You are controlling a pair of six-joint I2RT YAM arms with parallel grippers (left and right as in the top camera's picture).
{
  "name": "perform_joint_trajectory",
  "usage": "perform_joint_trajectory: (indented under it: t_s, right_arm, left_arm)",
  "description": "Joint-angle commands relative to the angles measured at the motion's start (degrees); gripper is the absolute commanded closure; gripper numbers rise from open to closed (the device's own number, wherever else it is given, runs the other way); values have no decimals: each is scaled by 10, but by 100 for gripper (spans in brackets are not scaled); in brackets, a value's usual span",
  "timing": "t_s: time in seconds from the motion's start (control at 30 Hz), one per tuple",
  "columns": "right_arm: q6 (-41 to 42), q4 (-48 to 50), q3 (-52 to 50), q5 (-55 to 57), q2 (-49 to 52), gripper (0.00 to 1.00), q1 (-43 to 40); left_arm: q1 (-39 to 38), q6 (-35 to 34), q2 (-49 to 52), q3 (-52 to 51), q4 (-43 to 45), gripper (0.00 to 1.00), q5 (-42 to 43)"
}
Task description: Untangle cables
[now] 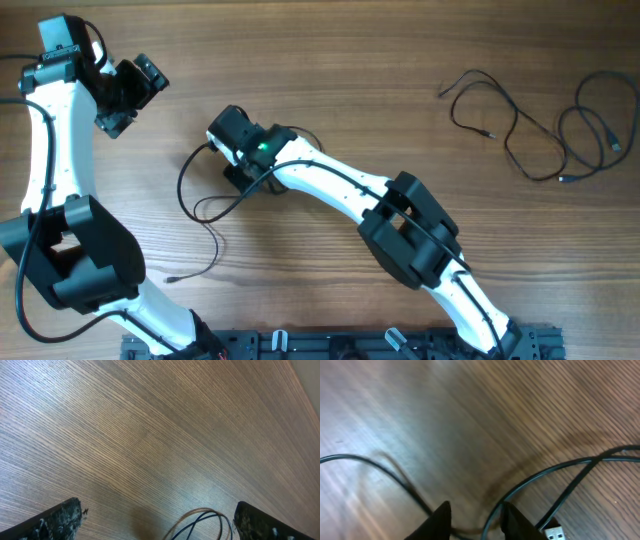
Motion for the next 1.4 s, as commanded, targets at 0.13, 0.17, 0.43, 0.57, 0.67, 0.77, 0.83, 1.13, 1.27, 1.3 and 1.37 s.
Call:
perform_joint_trajectory:
  t_s: [0.13, 0.17, 0.43, 0.57, 0.67, 0.77, 0.83, 1.13, 1.27, 1.3, 1.37]
  right_arm:
    - [49, 3, 0, 44, 19, 63, 0]
    - [52, 2, 0, 44, 20, 63, 0]
    - [95, 7, -17, 48, 34, 68, 0]
    - [111, 7, -17, 47, 48, 69, 1]
    - [113, -4, -17, 50, 54, 70, 4]
    - [113, -28, -17, 68, 63, 71, 10]
    - [112, -44, -17, 90, 71, 74, 15]
    - [93, -81, 62, -78, 64, 96, -9]
    - [90, -108, 118, -277, 61, 96, -61]
    - [87, -112, 125, -323, 61, 96, -74]
    - [76, -109, 132, -471, 60, 96, -112]
  left_arm:
    - [-2, -1, 9, -3, 0, 0, 5]
    - [-2, -1, 9, -3, 0, 0, 5]
    - [-2, -1, 9, -3, 0, 0, 5]
    - [-2, -1, 9, -3, 0, 0, 5]
    - [-2, -1, 9, -3, 0, 0, 5]
    - [-2, -1, 9, -3, 0, 0, 5]
    - [-2, -1, 9, -3, 0, 0, 5]
    - [-2, -1, 9, -3, 0, 0, 5]
    - [-2, -1, 9, -3, 0, 0, 5]
    - [-2, -1, 9, -3, 0, 0, 5]
    - [-2, -1, 9, -3, 0, 0, 5]
